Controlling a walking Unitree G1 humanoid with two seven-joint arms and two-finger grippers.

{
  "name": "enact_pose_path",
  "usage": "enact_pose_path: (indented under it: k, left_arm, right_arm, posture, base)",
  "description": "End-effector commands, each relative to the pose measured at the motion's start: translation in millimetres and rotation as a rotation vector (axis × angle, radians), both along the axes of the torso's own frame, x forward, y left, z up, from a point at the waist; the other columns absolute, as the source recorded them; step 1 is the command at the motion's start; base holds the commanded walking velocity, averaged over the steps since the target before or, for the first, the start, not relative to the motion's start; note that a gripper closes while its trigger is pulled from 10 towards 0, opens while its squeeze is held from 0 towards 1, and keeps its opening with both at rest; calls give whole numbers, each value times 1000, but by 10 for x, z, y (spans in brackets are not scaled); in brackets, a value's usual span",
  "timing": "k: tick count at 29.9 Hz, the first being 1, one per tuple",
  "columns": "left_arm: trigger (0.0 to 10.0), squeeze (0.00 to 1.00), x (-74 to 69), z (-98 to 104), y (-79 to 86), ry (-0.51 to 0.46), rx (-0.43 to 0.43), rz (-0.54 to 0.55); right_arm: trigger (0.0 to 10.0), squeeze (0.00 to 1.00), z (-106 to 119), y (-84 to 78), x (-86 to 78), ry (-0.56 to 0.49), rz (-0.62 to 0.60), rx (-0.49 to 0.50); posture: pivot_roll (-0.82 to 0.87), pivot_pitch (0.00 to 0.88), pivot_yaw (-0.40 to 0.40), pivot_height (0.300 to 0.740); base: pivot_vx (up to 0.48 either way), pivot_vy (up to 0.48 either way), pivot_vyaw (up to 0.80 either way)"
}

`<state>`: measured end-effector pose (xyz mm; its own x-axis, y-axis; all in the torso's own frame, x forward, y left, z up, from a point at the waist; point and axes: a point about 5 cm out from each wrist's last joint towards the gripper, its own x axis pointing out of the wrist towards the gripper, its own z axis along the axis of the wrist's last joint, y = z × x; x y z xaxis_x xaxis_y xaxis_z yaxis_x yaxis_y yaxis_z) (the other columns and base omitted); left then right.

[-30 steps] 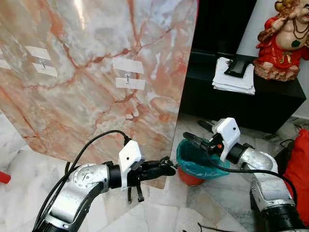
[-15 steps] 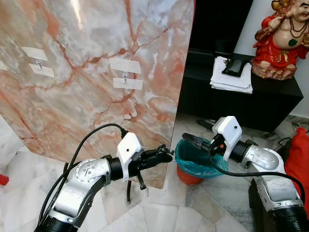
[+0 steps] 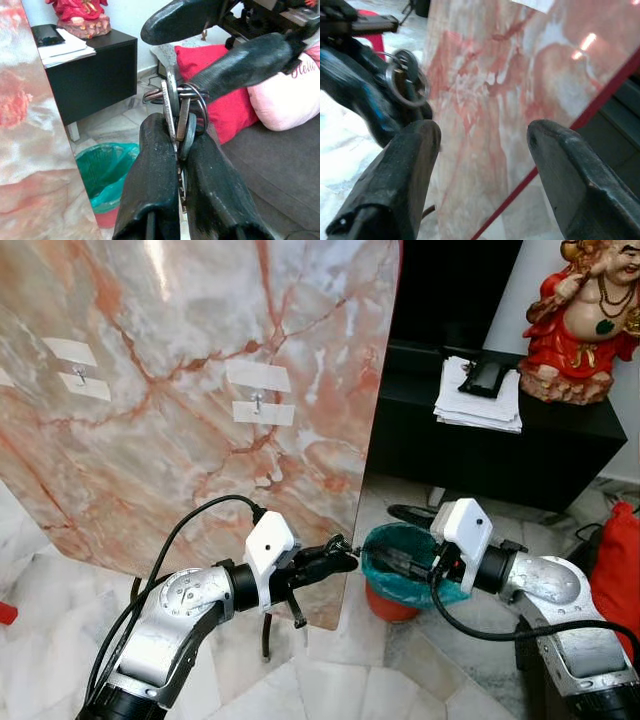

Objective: Hang keys on a hook

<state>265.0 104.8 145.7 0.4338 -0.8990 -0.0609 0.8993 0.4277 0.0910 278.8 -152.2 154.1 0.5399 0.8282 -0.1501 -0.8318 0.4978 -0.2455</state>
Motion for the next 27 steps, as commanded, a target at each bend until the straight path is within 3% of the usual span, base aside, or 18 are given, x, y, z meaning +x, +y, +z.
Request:
enact_pose_path:
  k: [1, 16, 27]
  left_arm:
    - [10000, 0, 18, 11, -19, -11, 25, -5]
    - [10000, 0, 37, -1, -38, -22, 44, -2]
    - [10000, 0, 27, 4, -121, -24, 45, -25]
  right_arm:
    - [10000, 0, 50, 26, -56, 0, 43, 12]
    - [10000, 0, 100, 41, -191, 38, 135, 3]
    - [10000, 0, 85, 261, -200, 39, 174, 37]
  posture:
    - [-17, 72, -10, 740]
    - [-15, 71, -6, 740]
    - [-10, 70, -7, 740]
  base:
    - [0, 0, 0]
    - [0, 0, 0]
    - [0, 0, 0]
